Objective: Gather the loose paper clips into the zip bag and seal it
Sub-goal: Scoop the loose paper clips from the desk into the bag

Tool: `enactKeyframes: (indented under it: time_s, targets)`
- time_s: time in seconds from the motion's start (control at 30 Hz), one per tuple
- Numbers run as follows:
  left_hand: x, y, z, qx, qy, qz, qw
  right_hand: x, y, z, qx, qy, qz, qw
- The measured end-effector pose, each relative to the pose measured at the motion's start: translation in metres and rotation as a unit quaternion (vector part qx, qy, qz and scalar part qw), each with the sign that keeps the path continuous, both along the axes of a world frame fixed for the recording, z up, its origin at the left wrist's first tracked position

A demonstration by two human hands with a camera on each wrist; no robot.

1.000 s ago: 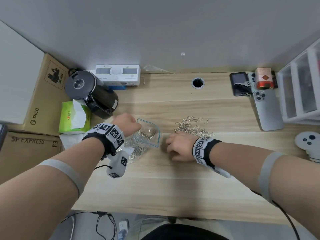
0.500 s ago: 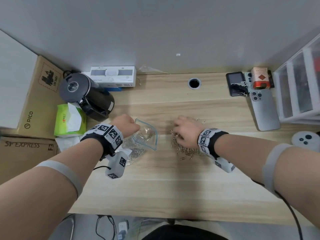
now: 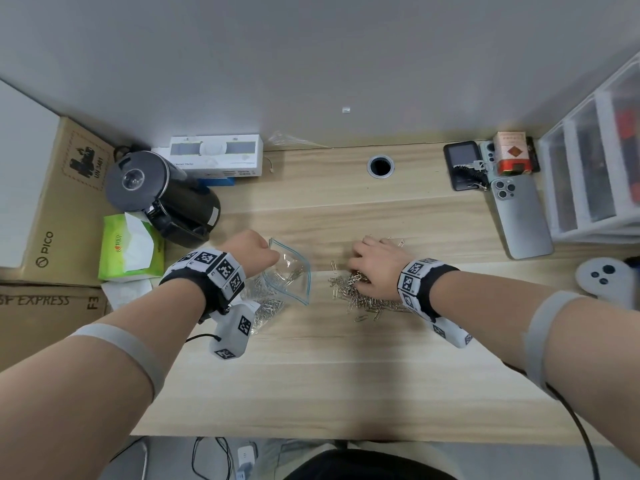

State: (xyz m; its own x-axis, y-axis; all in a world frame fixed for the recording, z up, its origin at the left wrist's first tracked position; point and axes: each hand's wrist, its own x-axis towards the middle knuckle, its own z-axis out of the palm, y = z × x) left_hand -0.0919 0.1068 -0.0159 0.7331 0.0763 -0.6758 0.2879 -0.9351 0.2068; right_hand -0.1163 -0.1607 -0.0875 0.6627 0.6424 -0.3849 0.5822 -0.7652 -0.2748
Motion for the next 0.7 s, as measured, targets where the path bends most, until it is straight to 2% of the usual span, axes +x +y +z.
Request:
enactKeyframes:
  time_s: [0.07, 0.17, 0.23, 0.57, 0.7]
  targets:
    - [0.000, -0.002, -0.001, 0.003, 0.002, -0.006, 1.000, 0.000, -0.009, 0.002, 0.008, -0.022, -0.041, 0.999]
    - [0.001, -0.004, -0.002, 0.005, 0.002, -0.016, 1.000, 0.004, -0.021, 0.000, 0.009, -0.033, -0.181, 0.983]
    - [0.002, -0.006, -0.003, 0.005, 0.000, -0.022, 1.000, 0.005, -0.026, -0.002, 0.000, -0.022, -0.225, 0.974]
    - [-0.003, -0.012, -0.005, 0.004, -0.003, -0.035, 0.999, -0.016, -0.017, -0.006, 0.027, 0.080, -0.142, 0.986]
    - [-0.005, -0.014, -0.004, 0.002, -0.008, -0.035, 0.999, -0.021, -0.020, 0.002, 0.029, 0.048, -0.189, 0.980]
